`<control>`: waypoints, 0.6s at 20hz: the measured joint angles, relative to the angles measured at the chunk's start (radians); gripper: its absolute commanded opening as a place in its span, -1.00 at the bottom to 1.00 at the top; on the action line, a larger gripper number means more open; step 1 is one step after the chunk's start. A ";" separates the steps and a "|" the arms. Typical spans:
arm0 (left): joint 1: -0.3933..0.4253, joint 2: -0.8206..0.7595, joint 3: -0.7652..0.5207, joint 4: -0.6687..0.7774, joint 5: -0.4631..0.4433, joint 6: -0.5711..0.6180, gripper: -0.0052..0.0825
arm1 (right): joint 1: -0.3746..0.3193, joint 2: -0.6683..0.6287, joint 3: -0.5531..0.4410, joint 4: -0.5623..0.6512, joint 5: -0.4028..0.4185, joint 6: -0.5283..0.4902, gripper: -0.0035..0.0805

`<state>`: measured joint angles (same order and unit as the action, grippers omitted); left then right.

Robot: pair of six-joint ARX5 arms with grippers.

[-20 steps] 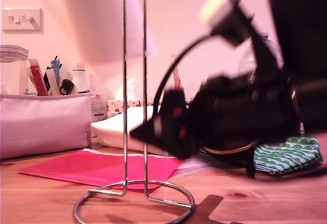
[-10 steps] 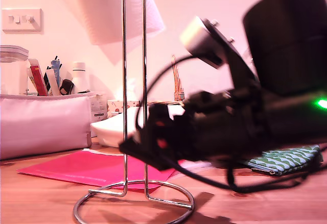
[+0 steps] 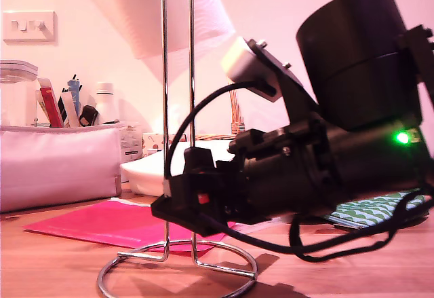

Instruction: Insert the paper towel roll into the metallic stand.

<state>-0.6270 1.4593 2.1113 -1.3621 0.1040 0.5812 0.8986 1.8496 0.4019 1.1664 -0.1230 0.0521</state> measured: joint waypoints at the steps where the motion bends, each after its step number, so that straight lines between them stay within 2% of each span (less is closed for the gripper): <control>1: -0.003 0.000 0.000 0.000 0.002 0.000 -0.94 | 0.000 0.000 0.003 -0.012 0.000 0.000 -0.29; 4: -0.012 0.001 0.008 -0.006 -0.013 0.000 -0.94 | 0.000 0.000 0.004 -0.032 0.000 0.000 -0.29; 9: -0.012 0.001 0.148 -0.017 0.049 -0.084 -0.94 | 0.000 0.000 0.004 -0.037 0.000 0.000 -0.29; 12: -0.024 -0.011 0.166 -0.020 0.068 -0.108 -0.94 | 0.000 0.000 0.004 -0.050 0.002 -0.006 -0.29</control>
<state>-0.6514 1.4479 2.2768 -1.3823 0.1719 0.4736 0.8986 1.8496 0.4061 1.1164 -0.1215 0.0456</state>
